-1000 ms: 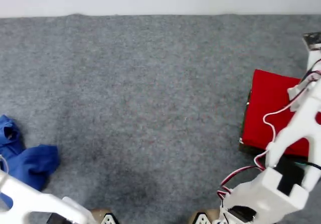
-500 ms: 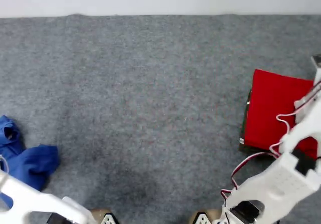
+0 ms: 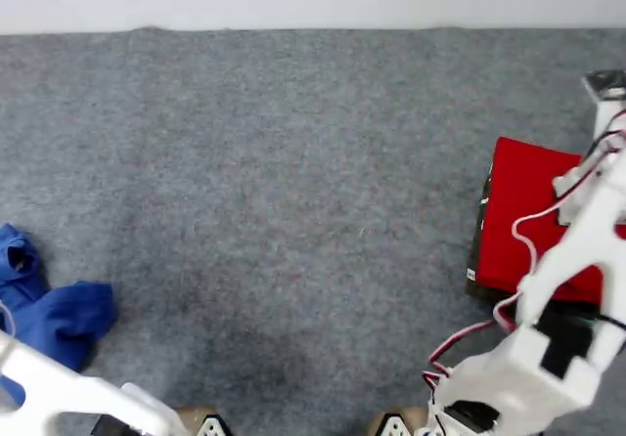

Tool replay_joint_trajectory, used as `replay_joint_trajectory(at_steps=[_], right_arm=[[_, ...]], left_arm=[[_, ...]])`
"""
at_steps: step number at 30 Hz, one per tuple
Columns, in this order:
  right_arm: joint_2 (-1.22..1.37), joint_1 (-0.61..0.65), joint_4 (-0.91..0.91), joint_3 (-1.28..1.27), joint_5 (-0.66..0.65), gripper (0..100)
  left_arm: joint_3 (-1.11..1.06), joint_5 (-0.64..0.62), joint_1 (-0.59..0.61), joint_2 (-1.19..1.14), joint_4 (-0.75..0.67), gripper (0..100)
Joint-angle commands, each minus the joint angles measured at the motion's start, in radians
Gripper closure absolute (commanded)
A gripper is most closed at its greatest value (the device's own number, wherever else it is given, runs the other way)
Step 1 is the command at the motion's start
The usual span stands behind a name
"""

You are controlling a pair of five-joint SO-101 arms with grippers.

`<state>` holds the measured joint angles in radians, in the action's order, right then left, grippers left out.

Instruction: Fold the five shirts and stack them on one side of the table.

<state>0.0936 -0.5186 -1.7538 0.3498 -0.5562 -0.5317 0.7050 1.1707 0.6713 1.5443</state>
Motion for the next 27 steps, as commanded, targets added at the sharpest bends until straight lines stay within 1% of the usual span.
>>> replay_joint_trajectory(at_steps=[1,2,4,5,8,10,13,20,22,25,27], right_arm=[[-0.131,0.059,-0.041,-0.112,0.054,99.0],[-0.157,0.071,-0.041,-0.153,0.057,99.0],[-0.220,0.090,-0.041,-0.242,0.060,99.0],[-0.254,0.101,-0.041,-0.290,0.060,99.0],[-0.364,0.139,-0.041,-0.437,0.060,99.0],[-0.424,0.163,-0.039,-0.528,0.060,99.0],[-0.498,0.189,-0.039,-0.640,0.060,99.0],[-0.598,0.193,-0.039,-0.770,0.061,99.0],[-0.619,0.189,-0.039,-0.787,0.083,99.0],[-0.642,0.193,-0.039,-0.809,0.121,99.0],[-0.654,0.193,-0.039,-0.822,0.129,99.0]], left_arm=[[0.038,0.014,-0.009,0.021,0.006,95],[0.024,0.031,-0.009,0.021,0.003,92],[-0.013,0.104,-0.009,0.021,-0.008,84],[-0.042,0.132,-0.009,0.021,-0.037,82],[-0.148,0.138,-0.009,0.021,-0.192,79],[-0.213,0.166,-0.012,0.021,-0.285,78],[-0.298,0.210,-0.044,0.020,-0.358,78],[-0.466,0.213,-0.172,0.020,-0.468,78],[-0.512,0.213,-0.201,0.020,-0.500,78],[-0.573,0.195,-0.227,0.020,-0.569,79],[-0.593,0.160,-0.232,0.020,-0.614,83]])
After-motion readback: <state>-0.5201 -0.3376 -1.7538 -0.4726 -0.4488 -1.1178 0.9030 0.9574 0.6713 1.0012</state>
